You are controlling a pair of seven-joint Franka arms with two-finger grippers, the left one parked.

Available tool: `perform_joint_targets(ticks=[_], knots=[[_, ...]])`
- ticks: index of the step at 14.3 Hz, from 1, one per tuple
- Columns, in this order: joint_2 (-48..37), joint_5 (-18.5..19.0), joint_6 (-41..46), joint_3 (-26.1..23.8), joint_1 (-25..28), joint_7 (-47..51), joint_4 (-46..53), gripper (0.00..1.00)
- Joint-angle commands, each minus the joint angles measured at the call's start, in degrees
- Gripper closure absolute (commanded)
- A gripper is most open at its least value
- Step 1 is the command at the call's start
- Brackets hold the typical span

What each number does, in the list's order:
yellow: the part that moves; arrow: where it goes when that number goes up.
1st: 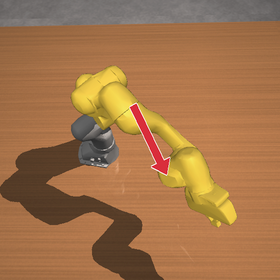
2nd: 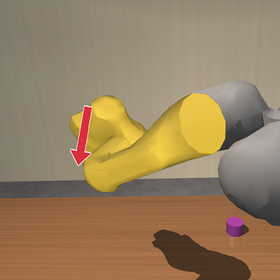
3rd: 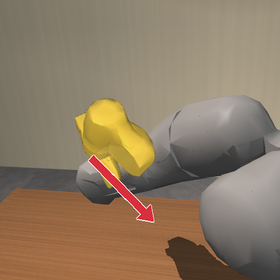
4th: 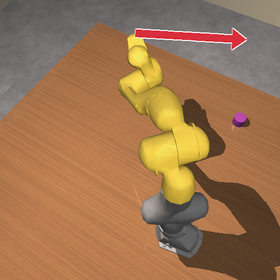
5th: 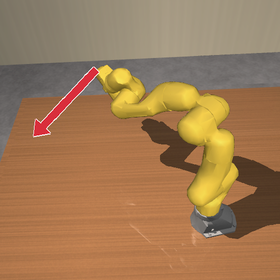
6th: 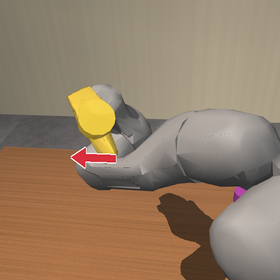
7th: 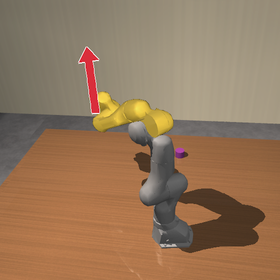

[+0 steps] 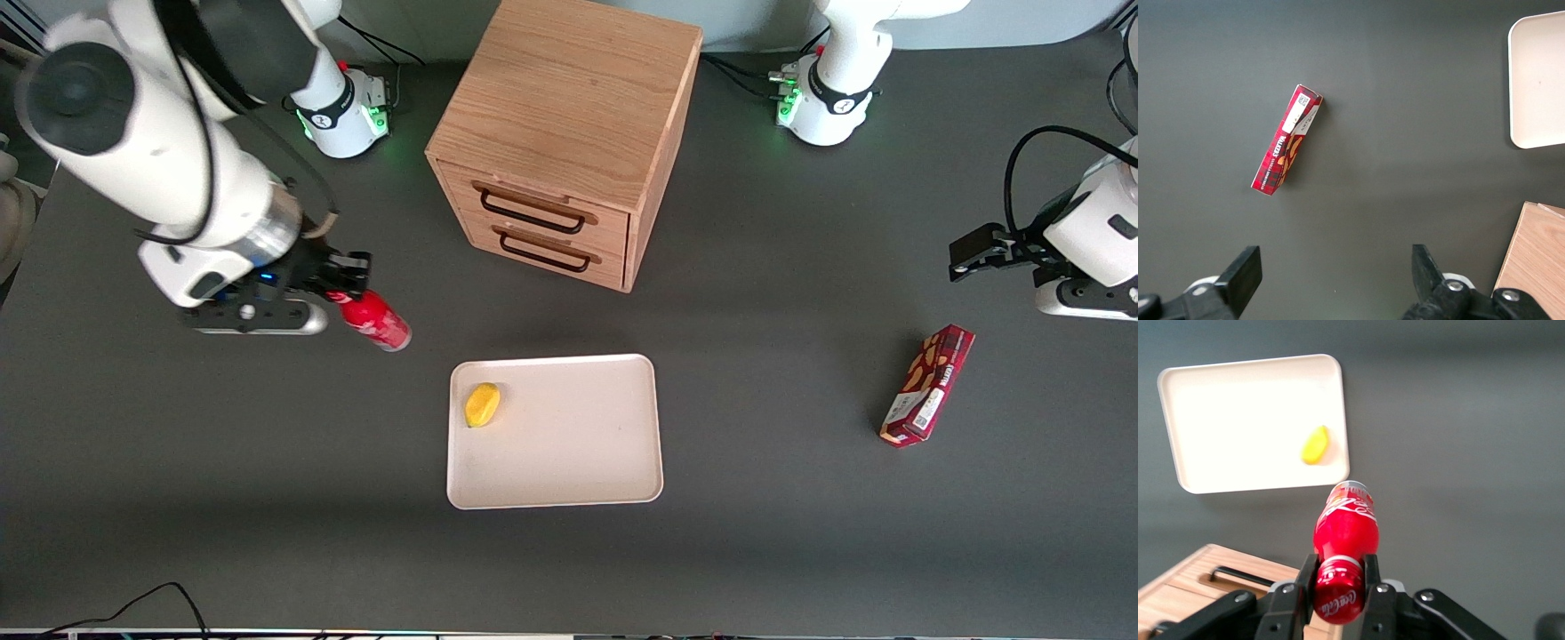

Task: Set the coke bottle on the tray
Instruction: 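Carry the bottle with the right gripper over the cream tray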

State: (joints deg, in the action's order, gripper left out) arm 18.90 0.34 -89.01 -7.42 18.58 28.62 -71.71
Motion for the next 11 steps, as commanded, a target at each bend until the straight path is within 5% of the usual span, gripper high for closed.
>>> perform_joint_targets(ticks=[1,8,11], knots=[[3.86,0.19,-2.56,0.56,1.9,1.1,4.47,1.0],[15.54,1.16,-11.43,1.35,2.95,0.91,9.56,1.0],[20.9,4.58,-13.98,3.62,5.06,1.97,13.43,1.0]])
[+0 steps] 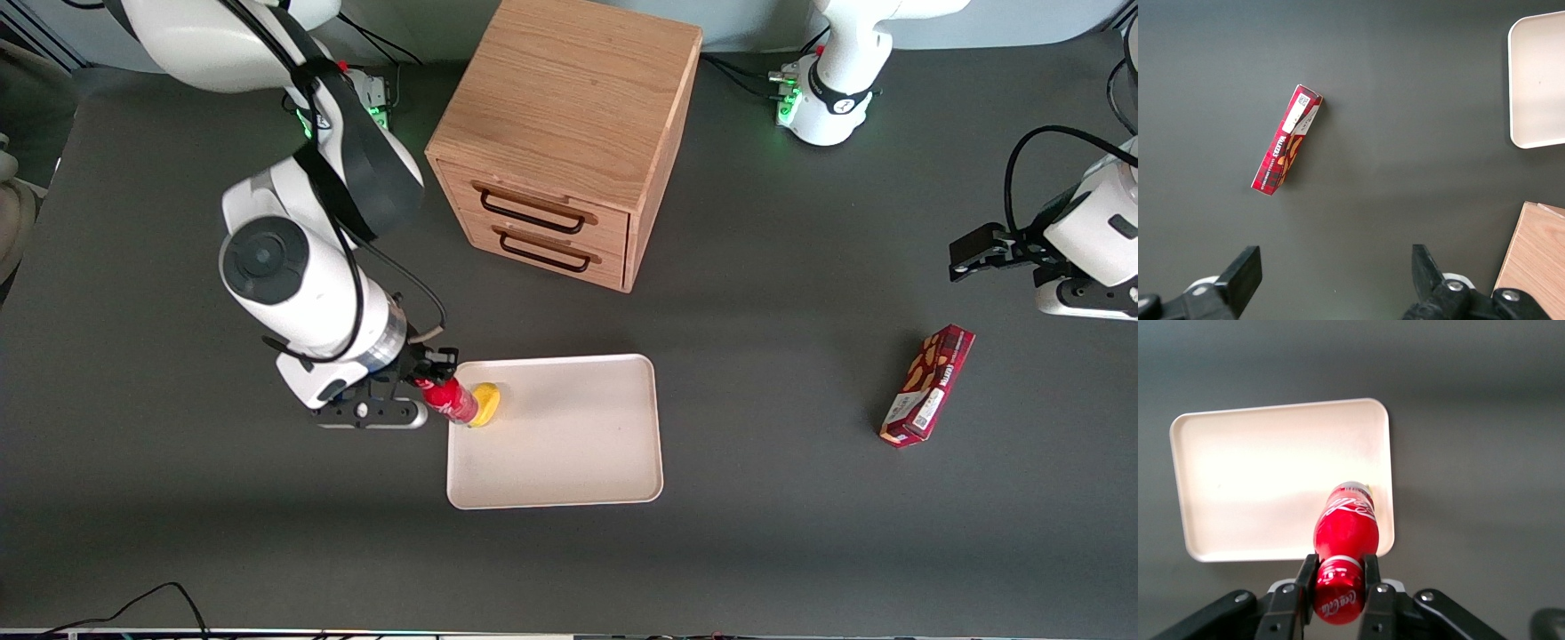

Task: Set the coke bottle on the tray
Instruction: 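Carry the bottle with the right gripper over the cream tray, then lower the bottle onto the tray beside the lemon and open the right gripper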

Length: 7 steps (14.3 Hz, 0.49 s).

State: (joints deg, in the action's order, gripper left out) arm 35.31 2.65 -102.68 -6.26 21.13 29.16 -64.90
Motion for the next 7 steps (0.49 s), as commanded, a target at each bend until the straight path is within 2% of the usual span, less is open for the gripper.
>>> perform_joint_targets(ticks=[1,4,7], knots=[[5.89,2.36,-1.89,3.0,3.21,1.42,7.07,1.0],[8.8,2.45,-6.73,6.34,5.05,1.34,7.42,1.0],[11.0,2.45,-10.86,6.7,5.23,1.51,7.34,1.0]])
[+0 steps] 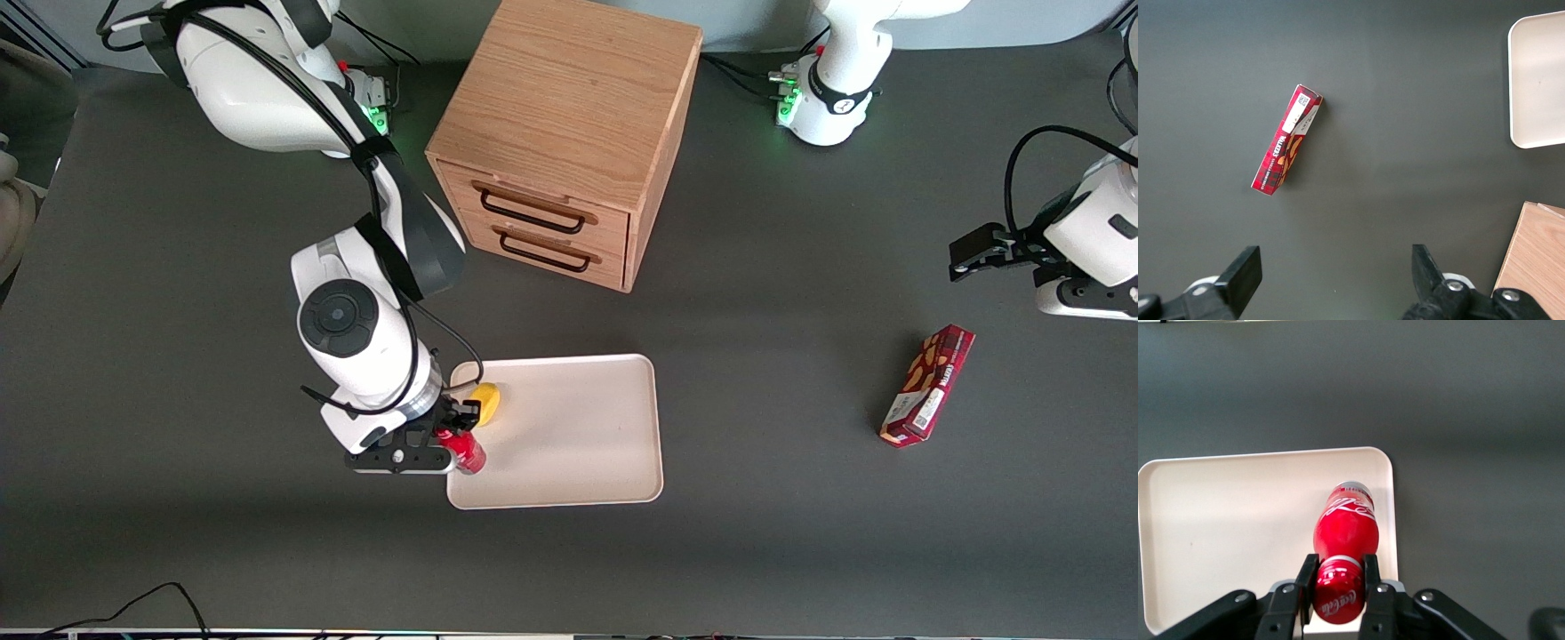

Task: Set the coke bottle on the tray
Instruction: 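Lower the bottle onto the tray beside the lemon and open the right gripper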

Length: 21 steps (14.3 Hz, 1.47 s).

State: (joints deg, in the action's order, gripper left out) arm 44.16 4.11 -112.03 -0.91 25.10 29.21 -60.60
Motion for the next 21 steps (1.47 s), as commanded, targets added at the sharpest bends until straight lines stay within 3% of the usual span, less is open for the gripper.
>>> perform_joint_targets(ticks=[1,10,11,12,14,15,21], knots=[[2.94,0.99,-2.3,1.35,1.27,1.55,3.11,1.0],[6.37,0.99,-5.91,1.35,1.45,2.87,2.76,1.0],[6.55,0.99,-6.26,1.35,1.45,3.22,2.68,0.96],[6.64,0.99,-6.44,1.35,1.45,3.57,2.68,0.82],[6.64,0.99,-6.44,1.35,1.45,3.93,2.59,0.23],[6.64,0.99,-6.44,1.35,1.45,3.93,2.59,0.02],[5.5,0.81,-5.66,1.17,0.66,3.75,2.68,0.0]])
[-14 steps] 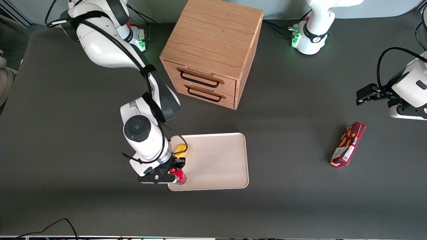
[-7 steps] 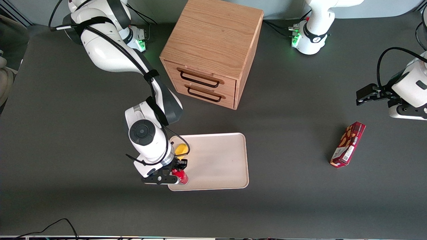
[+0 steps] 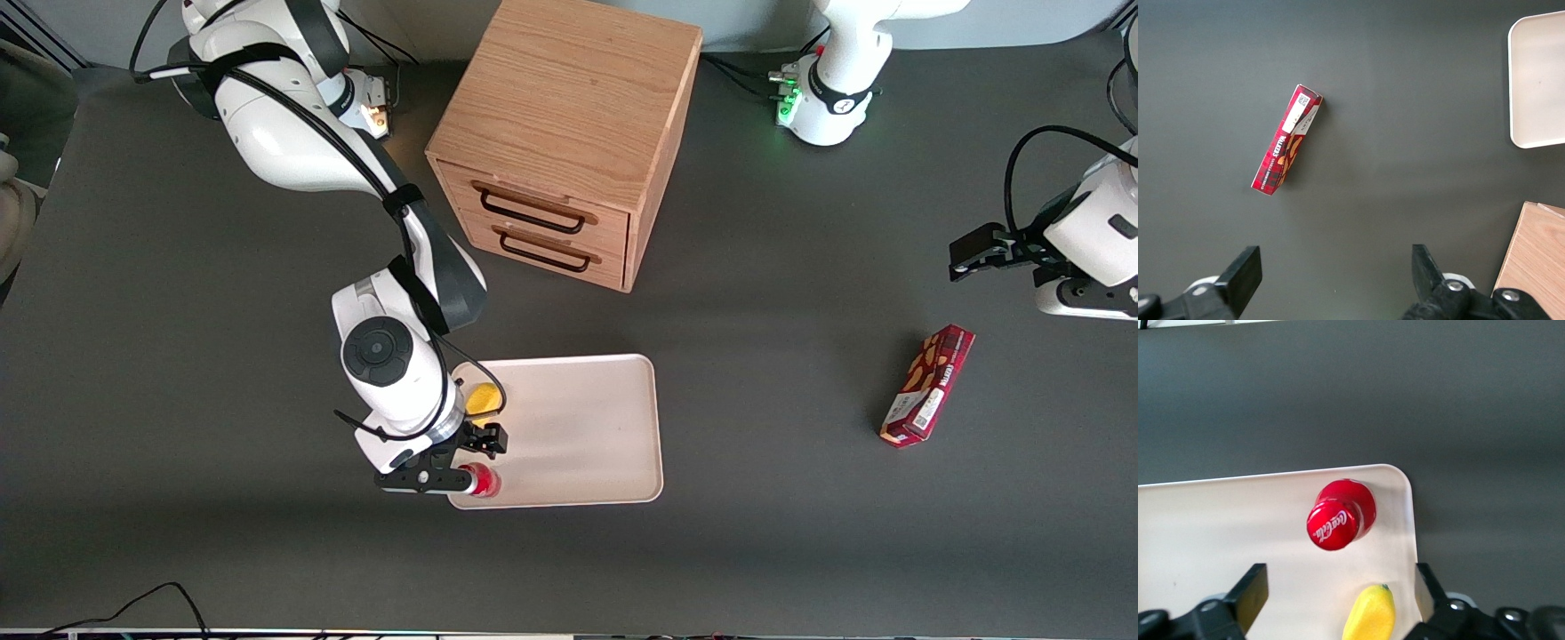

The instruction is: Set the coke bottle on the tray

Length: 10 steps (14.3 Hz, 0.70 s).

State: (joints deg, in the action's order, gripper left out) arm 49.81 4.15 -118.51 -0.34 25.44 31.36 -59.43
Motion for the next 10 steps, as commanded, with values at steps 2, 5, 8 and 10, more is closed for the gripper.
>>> perform_joint_targets(ticks=[2,5,8,10], knots=[[-1.55,0.5,2.57,0.52,0.13,1.25,1.51,0.0],[-4.54,0.24,5.21,0.08,-1.18,0.99,1.33,0.0],[-8.57,-0.98,11.88,-0.54,-2.5,-0.32,1.16,0.0],[-12.17,-3.97,17.14,-0.89,-4.6,-3.13,0.98,0.0]])
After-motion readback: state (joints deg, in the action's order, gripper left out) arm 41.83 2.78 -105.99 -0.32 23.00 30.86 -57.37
